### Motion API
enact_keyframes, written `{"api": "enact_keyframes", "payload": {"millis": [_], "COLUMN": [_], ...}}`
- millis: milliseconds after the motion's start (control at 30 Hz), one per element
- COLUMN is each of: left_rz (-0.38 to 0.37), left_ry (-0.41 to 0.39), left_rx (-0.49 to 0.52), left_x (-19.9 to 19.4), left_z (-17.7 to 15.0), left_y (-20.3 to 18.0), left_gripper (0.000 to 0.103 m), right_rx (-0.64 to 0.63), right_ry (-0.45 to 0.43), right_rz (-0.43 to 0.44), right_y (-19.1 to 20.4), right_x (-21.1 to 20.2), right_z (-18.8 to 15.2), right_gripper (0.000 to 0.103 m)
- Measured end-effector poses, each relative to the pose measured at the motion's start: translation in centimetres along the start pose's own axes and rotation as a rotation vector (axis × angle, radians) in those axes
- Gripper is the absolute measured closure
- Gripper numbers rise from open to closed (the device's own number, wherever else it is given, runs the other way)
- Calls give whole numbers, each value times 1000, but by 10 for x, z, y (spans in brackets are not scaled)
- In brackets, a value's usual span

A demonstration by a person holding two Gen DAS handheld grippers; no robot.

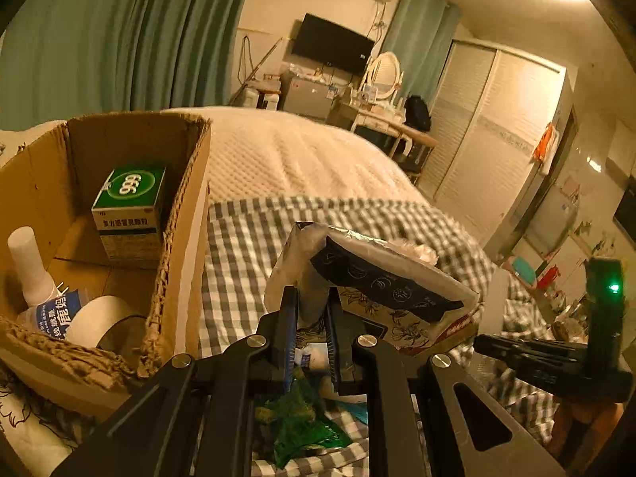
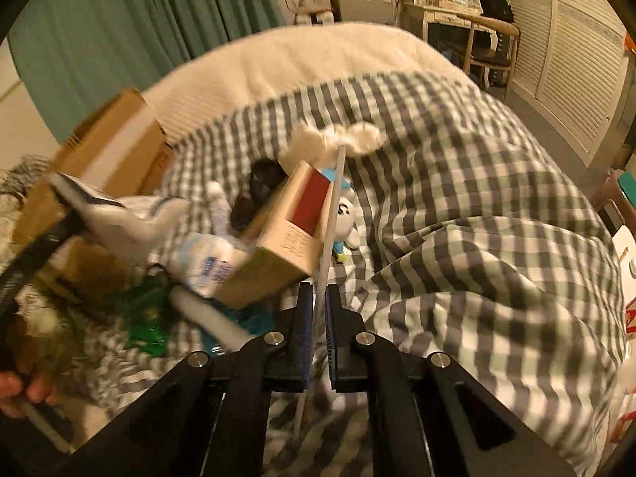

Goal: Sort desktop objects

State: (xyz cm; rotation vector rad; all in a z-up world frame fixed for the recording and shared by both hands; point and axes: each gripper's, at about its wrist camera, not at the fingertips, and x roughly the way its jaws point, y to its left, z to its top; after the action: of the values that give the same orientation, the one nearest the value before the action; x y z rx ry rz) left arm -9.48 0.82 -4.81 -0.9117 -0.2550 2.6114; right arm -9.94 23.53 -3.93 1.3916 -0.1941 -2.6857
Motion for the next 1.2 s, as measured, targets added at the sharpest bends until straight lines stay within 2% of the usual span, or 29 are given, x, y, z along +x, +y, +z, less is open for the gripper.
{"api": "enact_keyframes", "payload": {"millis": [167, 267, 400, 467, 500, 533, 567, 600, 733, 867, 1000, 1033, 1167, 1200], "left_rz": [-6, 13, 34, 65, 82, 88, 89, 91, 114, 109, 113, 111, 115, 112], "left_ry": [-51, -79, -111, -121, -130, -134, -135, -136, -130, -118, -124, -125, -123, -120], "left_rx": [18, 29, 27, 33, 35, 33, 29, 23, 22, -5, -5, -8, -7, -10], "left_x": [-21, -35, -55, -61, -63, -65, -65, -65, -57, -49, -48, -48, -50, -51], "left_z": [10, 21, 35, 37, 37, 35, 34, 33, 29, 28, 26, 26, 26, 26], "left_y": [-7, -8, 4, 9, 12, 14, 17, 19, 22, 30, 30, 30, 28, 29], "left_gripper": [90, 90, 90, 90, 90, 90, 90, 90, 90, 90, 90, 90, 90, 90], "right_rx": [24, 1, -34, -42, -48, -56, -52, -41, -28, -104, -184, -192, -201, -197], "right_ry": [-48, -72, -96, -96, -88, -71, -49, -24, 57, 117, 151, 157, 155, 154], "right_rz": [129, 180, 205, 175, 156, 127, 111, 110, 43, -12, -91, -99, -132, -128], "right_y": [10, 31, 52, 55, 55, 55, 54, 51, 42, 53, 64, 65, 64, 63], "right_x": [-36, -50, -58, -59, -56, -48, -37, -26, 15, 45, 53, 54, 52, 50], "right_z": [11, 21, 31, 33, 33, 30, 26, 20, 5, 4, 1, 0, 0, 0], "right_gripper": [99, 99, 99, 98, 89, 68, 55, 49, 49, 49, 50, 57, 68, 77]}}
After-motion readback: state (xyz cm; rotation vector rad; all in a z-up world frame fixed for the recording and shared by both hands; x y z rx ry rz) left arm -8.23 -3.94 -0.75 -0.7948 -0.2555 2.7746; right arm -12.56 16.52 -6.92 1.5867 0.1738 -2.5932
